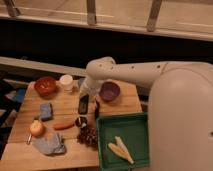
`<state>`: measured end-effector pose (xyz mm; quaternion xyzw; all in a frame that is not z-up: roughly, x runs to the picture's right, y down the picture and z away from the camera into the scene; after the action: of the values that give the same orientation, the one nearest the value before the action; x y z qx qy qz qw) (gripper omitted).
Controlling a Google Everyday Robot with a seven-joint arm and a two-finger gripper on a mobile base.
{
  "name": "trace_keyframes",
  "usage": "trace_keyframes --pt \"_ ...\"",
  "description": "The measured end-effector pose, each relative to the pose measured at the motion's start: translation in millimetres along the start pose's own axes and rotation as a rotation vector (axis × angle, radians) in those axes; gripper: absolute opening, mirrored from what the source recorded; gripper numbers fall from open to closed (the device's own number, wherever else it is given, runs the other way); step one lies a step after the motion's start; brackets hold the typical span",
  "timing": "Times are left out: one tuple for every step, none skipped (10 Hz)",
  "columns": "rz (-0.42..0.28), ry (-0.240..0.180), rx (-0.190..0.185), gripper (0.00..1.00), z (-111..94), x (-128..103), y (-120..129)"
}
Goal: Wipe tray with eraser
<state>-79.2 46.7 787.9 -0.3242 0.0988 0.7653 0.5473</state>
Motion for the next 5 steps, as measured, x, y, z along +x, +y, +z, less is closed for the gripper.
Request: trace_keyframes --pt "0.053 -0.001 0.008 0.09 -14.1 6.9 -27.7" --pt "0.094 -0.001 0.017 0.09 -23.7 12.7 -48.7" --pt "0.134 0.002 0.026 0.09 -31.5 17.7 -66.0" --pt "0.163 0.004 0.034 0.09 -36.5 21.5 -78.5" --pt "0.16 0.005 0.033 0.09 -35.7 22.0 -76.5"
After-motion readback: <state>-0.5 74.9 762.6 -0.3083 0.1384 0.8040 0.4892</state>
